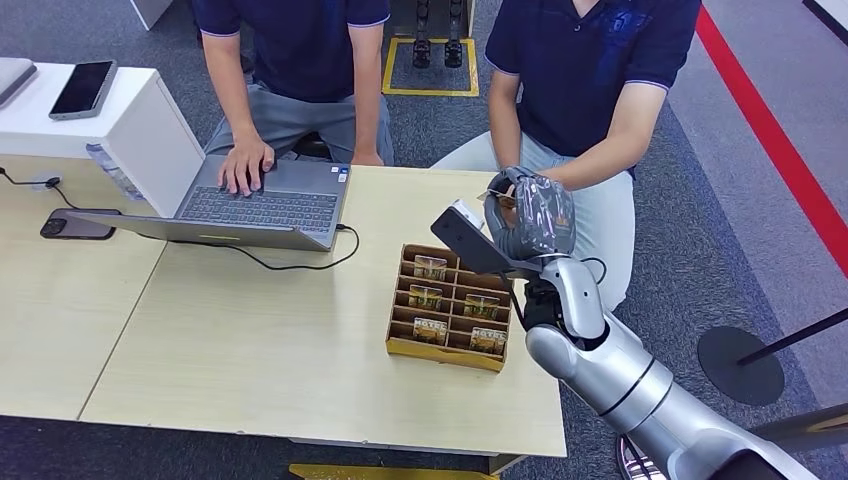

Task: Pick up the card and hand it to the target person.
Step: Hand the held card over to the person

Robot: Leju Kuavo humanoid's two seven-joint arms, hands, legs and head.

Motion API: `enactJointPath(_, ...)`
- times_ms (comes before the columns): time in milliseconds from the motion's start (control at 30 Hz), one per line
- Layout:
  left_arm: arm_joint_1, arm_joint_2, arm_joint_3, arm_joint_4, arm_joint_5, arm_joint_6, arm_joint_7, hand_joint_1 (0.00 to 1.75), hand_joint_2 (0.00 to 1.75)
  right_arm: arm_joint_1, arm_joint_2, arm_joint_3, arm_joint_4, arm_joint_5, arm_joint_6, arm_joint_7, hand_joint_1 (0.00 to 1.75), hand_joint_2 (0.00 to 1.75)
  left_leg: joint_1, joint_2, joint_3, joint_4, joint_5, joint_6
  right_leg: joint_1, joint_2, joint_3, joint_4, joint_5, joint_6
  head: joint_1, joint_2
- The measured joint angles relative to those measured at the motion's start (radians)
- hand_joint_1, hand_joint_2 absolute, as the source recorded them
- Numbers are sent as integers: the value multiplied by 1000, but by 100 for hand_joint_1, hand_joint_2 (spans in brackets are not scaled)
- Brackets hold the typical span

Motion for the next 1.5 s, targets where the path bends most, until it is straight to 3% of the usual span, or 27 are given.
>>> enactJointPath(33, -1, 0, -1, 0, -1, -3, 2, 0, 175, 0, 0, 0, 5, 0, 0, -1, 146, 175, 0, 0, 0, 0, 0, 0, 0, 0, 0, 0, 0, 0, 0, 0)
enactJointPath(100, -2, 0, -4, 0, -2, -7, 14, 0, 175, -1, 0, 0, 15, -3, -2, -3, 148, 175, 0, 0, 0, 0, 0, 0, 0, 0, 0, 0, 0, 0, 0, 0)
enactJointPath(200, -3, -1, -5, 0, 0, -8, 23, 0, 44, -1, 0, 0, 30, -7, -6, -4, 137, 175, 0, 0, 0, 0, 0, 0, 0, 0, 0, 0, 0, 0, 0, 0)
enactJointPath(233, -3, -1, -5, 0, 2, -9, 23, 0, 0, -1, 0, 0, 35, -8, -8, -4, 124, 175, 0, 0, 0, 0, 0, 0, 0, 0, 0, 0, 0, 0, 0, 0)
enactJointPath(467, -3, -2, -5, 0, 13, -18, 32, 0, 0, -1, 0, 0, 57, -3, -25, -3, 43, 175, 0, 0, 0, 0, 0, 0, 0, 0, 0, 0, 0, 0, 0, 0)
enactJointPath(633, -3, -2, -6, 0, 12, -15, 36, 0, 0, 0, 0, 0, 58, 10, -31, 8, 19, 175, 0, 0, 0, 0, 0, 0, 0, 0, 0, 0, 0, 0, 0, 0)
enactJointPath(800, -3, -2, -13, 0, 1, -14, 39, 0, 0, 9, -7, -1, 51, 26, -37, 23, 9, 175, 0, 0, 0, 0, 0, 0, 0, 0, 0, 0, 0, 0, 0, 0)
enactJointPath(1367, -15, -2, -29, 0, -4, -14, 34, 0, 0, 58, -42, -28, 1, 42, -42, 47, 7, 175, 0, 0, 0, 0, 0, 0, 0, 0, -1, 0, 0, 0, 0, 0)
enactJointPath(1500, -14, -1, -29, 0, 0, -8, 31, 0, 0, 74, -48, -40, -13, -10, -59, 30, 8, 175, 0, 0, 0, 0, 0, 0, 0, 0, -1, 0, 0, 0, 0, 0)
